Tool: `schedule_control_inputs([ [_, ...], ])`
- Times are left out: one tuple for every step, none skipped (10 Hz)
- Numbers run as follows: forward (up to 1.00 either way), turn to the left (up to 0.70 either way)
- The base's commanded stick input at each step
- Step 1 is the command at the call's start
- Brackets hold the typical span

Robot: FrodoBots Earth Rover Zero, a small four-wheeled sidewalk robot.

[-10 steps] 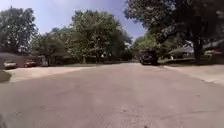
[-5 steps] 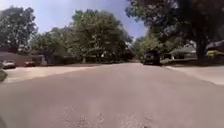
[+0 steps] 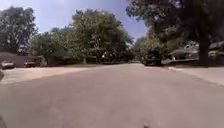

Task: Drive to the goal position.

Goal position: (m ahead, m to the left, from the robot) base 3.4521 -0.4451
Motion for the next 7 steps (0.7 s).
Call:
schedule_control_inputs([
  [0.7,-0.35],
  [0.7,-0.35],
  [0.7,-0.35],
  [0.7,-0.35],
  [0.7,-0.35],
  [0.7,-0.18],
  [0.7,0.0],
])
